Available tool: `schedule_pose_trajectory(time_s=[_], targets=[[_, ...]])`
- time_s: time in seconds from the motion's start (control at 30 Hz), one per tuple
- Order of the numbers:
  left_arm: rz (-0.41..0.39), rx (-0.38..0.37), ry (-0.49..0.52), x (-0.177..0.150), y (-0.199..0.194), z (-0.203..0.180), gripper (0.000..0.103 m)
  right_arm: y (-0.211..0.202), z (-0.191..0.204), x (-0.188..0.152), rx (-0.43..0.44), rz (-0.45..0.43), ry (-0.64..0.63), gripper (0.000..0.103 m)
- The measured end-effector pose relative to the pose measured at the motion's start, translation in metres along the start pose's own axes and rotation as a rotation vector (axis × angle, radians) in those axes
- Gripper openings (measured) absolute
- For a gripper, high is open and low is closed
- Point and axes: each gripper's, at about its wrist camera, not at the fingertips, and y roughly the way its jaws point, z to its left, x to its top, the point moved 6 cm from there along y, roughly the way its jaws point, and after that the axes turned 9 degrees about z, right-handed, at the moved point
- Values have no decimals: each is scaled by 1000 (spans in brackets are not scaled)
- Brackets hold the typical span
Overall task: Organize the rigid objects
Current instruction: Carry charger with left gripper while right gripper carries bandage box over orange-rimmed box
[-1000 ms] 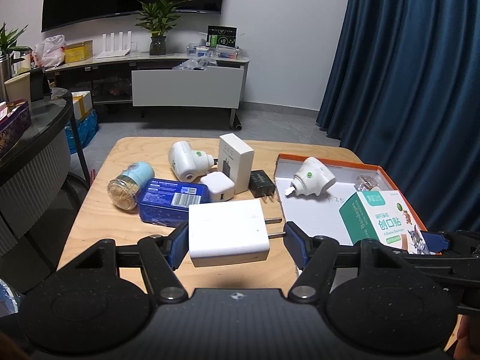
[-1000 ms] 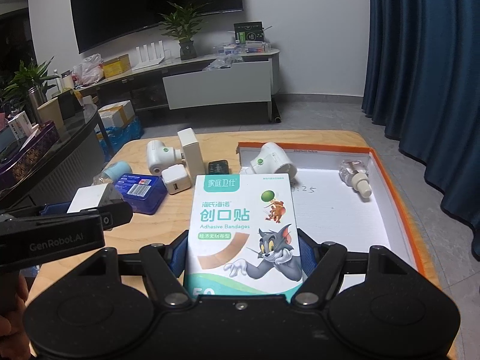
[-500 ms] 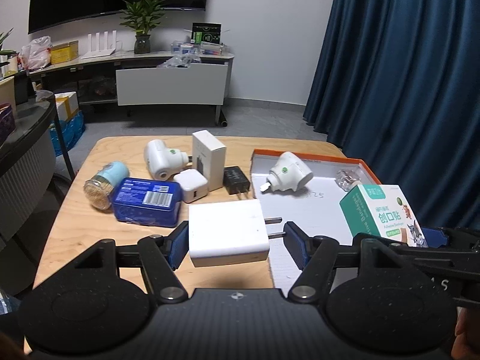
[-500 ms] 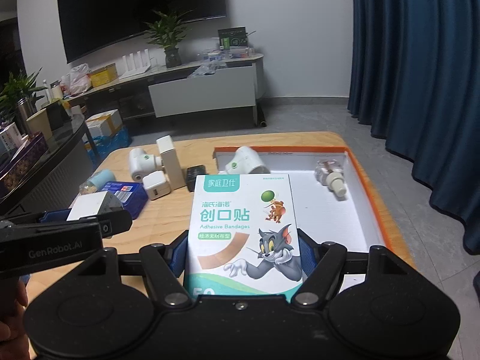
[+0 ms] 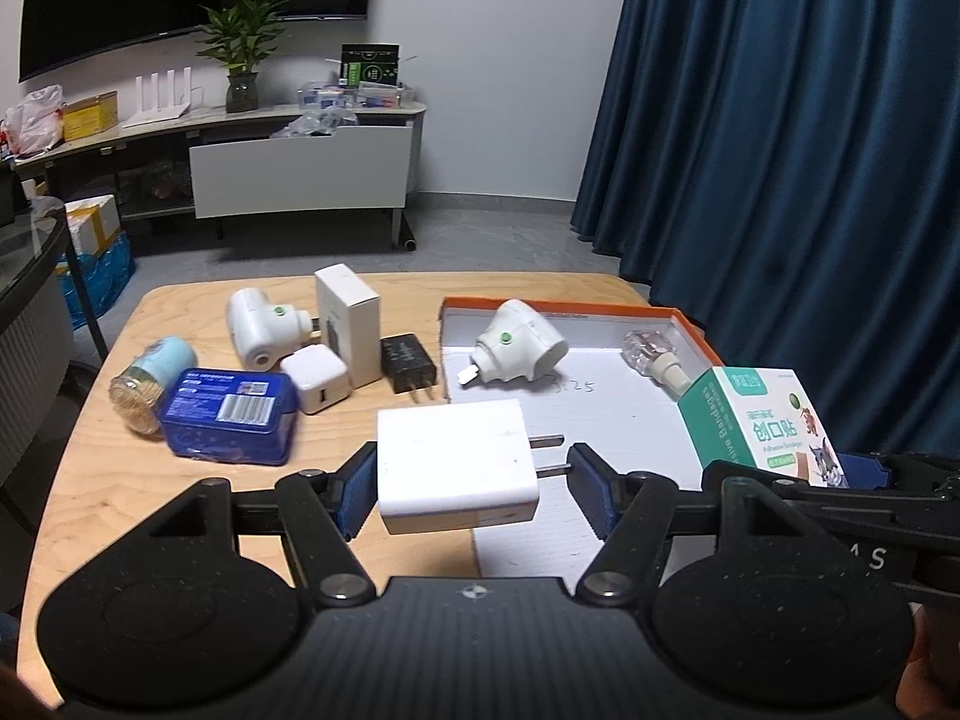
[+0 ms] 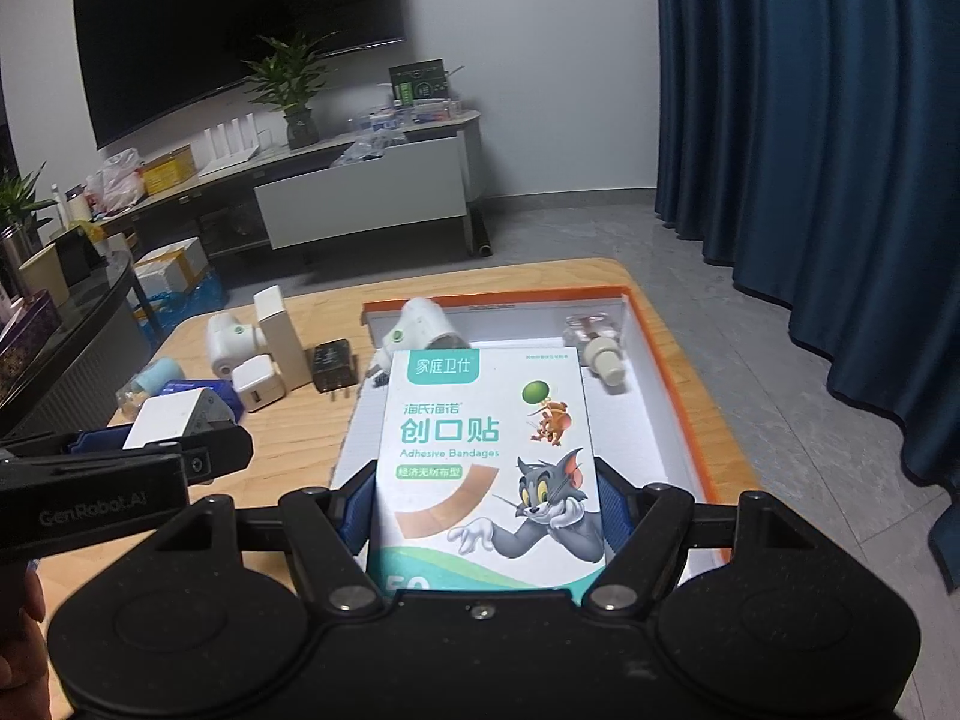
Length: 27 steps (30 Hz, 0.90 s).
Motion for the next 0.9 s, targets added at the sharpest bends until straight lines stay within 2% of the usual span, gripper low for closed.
schedule_pose_trajectory(time_s=[0.9], targets=[[22,-50,61,11,23,-38,67,7,-43,6,-51,-8,66,84]])
